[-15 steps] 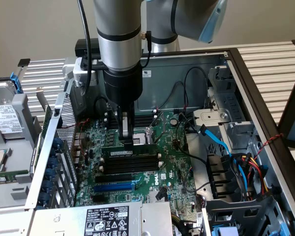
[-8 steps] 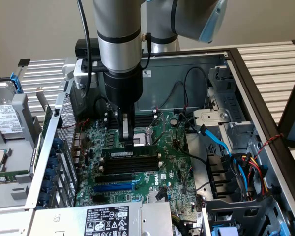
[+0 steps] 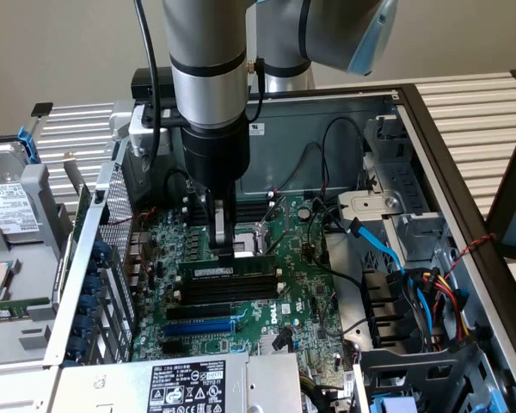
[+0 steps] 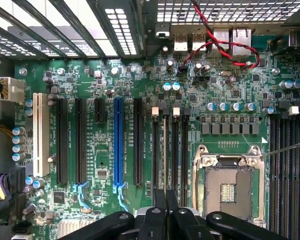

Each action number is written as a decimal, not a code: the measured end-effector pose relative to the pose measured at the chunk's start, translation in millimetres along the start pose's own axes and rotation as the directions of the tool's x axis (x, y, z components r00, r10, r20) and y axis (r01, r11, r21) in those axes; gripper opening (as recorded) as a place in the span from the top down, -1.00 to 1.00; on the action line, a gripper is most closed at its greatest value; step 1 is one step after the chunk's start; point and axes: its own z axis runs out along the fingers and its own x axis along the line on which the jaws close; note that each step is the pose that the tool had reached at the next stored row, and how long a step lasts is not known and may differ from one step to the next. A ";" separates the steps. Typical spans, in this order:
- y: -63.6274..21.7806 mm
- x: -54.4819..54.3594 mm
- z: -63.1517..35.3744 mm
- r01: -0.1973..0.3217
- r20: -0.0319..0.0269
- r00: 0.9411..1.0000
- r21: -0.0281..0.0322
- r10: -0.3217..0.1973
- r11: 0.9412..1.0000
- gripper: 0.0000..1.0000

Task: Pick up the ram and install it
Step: 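Insert the ram into the slot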

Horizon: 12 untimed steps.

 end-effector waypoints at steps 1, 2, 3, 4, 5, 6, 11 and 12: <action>0.0 0.2 0.0 -0.001 -0.001 1.000 0.000 0.001 1.000 0.76; 0.0 1.0 0.0 -0.002 -0.001 1.000 0.000 0.002 1.000 0.76; -0.1 2.2 0.1 -0.003 -0.002 1.000 0.000 0.003 1.000 0.76; 0.0 2.5 0.3 -0.006 -0.002 1.000 0.000 0.006 1.000 0.76; 0.0 2.5 0.3 -0.013 -0.002 1.000 0.000 0.013 1.000 0.76; 0.0 2.5 0.4 -0.016 -0.002 1.000 0.000 0.016 1.000 0.76; -0.1 2.6 0.5 -0.017 -0.004 1.000 0.000 0.017 1.000 0.76; -0.1 2.6 0.5 -0.018 -0.004 1.000 0.000 0.018 1.000 0.76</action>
